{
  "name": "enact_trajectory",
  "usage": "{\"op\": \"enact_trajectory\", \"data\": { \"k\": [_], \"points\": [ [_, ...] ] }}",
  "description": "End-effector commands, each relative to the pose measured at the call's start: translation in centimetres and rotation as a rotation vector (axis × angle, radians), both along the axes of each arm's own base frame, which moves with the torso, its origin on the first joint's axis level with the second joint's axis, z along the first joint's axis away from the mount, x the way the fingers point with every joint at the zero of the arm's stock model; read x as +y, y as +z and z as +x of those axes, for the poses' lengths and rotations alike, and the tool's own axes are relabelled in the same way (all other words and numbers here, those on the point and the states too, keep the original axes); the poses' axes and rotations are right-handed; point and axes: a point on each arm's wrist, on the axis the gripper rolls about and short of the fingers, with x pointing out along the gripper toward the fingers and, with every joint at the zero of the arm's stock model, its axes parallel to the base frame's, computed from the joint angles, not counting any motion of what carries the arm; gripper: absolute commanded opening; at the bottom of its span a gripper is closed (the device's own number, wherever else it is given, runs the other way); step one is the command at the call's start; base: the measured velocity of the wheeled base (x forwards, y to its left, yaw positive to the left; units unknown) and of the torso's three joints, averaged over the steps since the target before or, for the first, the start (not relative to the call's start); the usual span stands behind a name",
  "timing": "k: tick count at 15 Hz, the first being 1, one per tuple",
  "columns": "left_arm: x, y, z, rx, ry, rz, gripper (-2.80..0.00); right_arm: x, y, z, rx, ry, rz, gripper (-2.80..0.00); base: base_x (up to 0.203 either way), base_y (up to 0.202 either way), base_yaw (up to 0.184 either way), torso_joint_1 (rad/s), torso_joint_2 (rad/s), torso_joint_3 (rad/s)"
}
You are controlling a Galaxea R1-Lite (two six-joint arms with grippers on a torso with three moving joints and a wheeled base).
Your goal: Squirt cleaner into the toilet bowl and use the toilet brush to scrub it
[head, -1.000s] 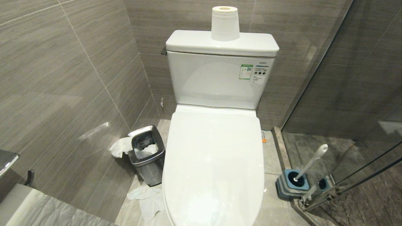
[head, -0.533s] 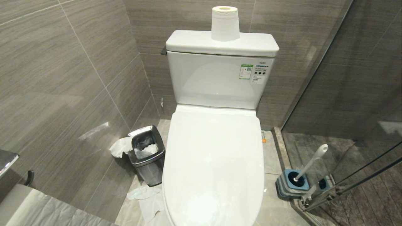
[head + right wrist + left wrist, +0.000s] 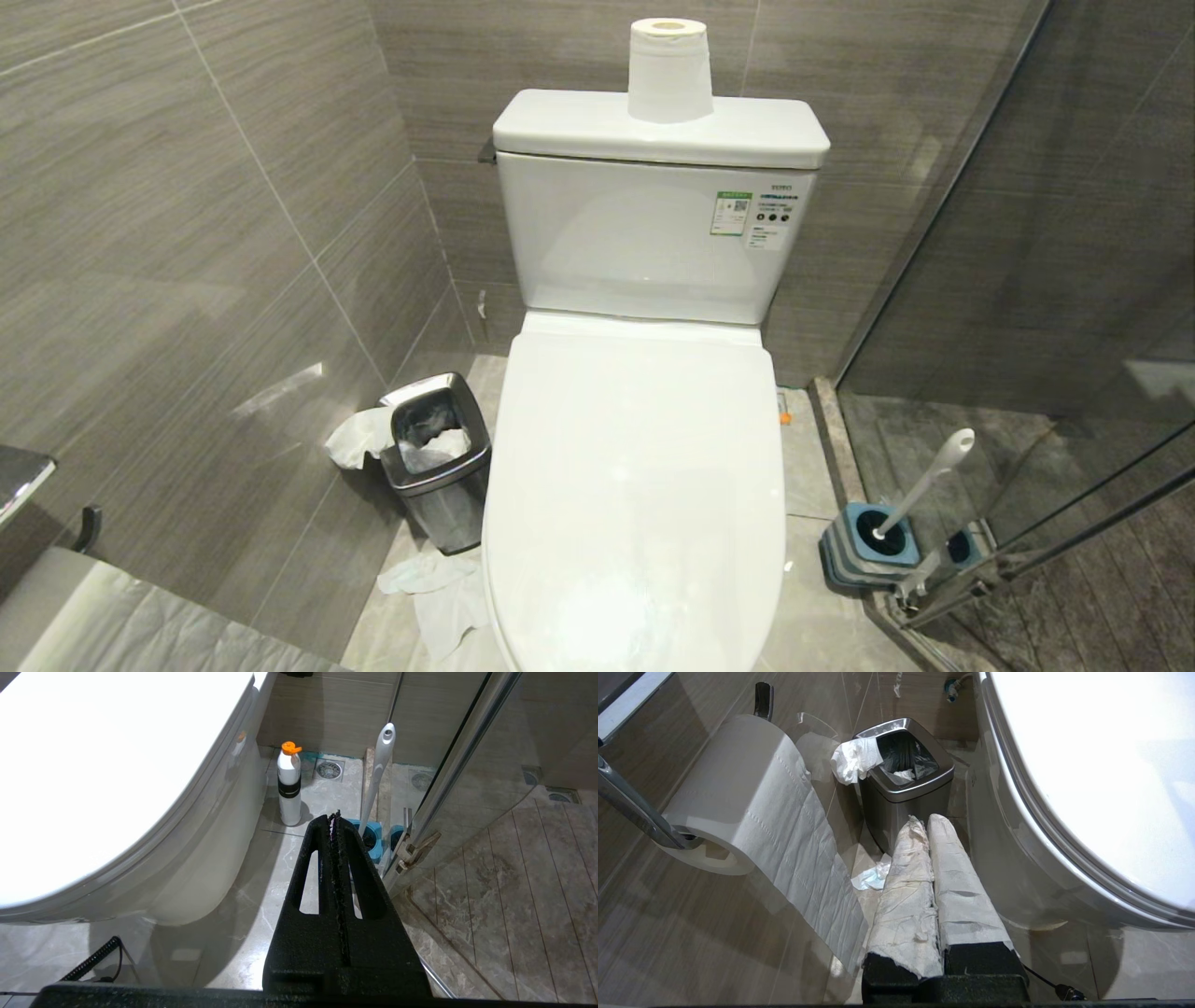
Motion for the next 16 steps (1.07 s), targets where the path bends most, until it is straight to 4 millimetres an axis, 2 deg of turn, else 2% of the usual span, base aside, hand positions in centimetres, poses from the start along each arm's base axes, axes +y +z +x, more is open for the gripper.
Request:
{"op": "enact_trajectory", "data": {
  "k": [1, 16],
  "points": [
    [0.00, -0.04, 0.02, 0.003, -0.001, 0.001, -2.80, 0.00, 0.02, 0.00, 0.000, 0.001, 0.000, -2.80, 0.000, 0.000, 0.000, 0.000, 0.00, 0.000],
    [0.00, -0.06, 0.03, 0.003, -0.001, -0.001, -2.80, 0.00, 0.02, 0.00, 0.000, 0.001, 0.000, -2.80, 0.000, 0.000, 0.000, 0.000, 0.00, 0.000]
  ]
}}
